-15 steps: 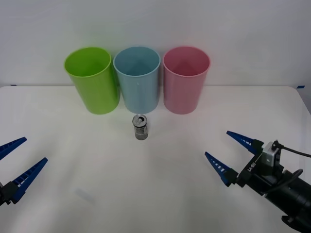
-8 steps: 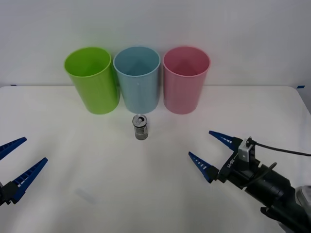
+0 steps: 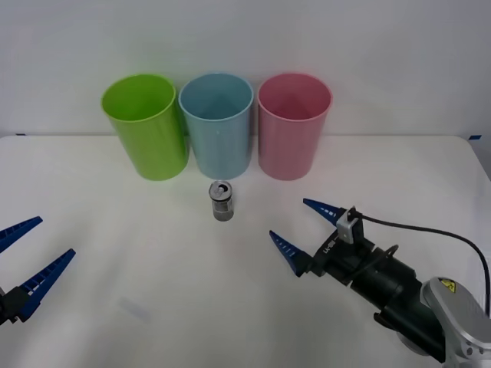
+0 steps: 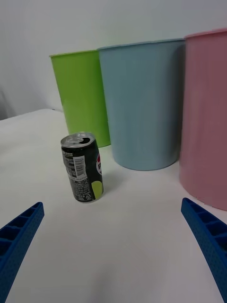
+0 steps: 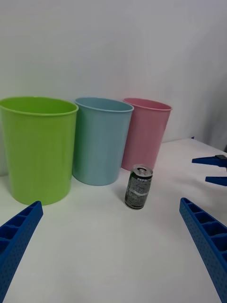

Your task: Grasp the object on the table and drop it into the matching bin: aluminum can to the light blue bin, PET bottle to the pink bin.

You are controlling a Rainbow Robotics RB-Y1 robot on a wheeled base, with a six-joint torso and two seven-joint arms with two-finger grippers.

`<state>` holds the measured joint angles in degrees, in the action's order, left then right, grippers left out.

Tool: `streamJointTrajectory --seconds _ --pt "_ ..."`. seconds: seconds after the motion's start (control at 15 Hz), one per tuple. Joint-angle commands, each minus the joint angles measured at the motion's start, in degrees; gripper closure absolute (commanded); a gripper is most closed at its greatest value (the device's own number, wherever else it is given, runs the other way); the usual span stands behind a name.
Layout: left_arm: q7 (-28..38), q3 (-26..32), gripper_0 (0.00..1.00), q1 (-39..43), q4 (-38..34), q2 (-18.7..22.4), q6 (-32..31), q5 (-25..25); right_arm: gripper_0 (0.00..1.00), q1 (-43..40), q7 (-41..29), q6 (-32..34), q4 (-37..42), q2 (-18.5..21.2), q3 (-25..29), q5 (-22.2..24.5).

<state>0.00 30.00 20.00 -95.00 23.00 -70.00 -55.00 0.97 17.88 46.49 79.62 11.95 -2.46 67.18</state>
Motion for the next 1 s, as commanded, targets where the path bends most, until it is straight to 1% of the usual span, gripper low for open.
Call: streamJointTrajectory --seconds 0.07,0.33,0.6,1.0 --pt "0.00 0.00 0.00 0.00 0.00 0.00 0.00 0.00 0.00 3.08 0.84 -0.35 -3.59 -1.93 -0.44 1.46" --pt "0.00 0.00 0.00 0.00 0.00 0.00 0.00 0.00 0.00 7.29 2.07 -1.40 -8.07 -3.42 -1.67 1.55" --pt "0.00 0.00 0.00 0.00 0.00 0.00 0.00 0.00 0.00 10.99 3.39 -4.13 -12.29 -5.45 -2.64 1.64" --pt "0.00 0.00 0.00 0.00 0.00 0.00 0.00 0.00 0.00 17.75 5.14 -5.97 -21.08 -7.64 -3.87 1.64"
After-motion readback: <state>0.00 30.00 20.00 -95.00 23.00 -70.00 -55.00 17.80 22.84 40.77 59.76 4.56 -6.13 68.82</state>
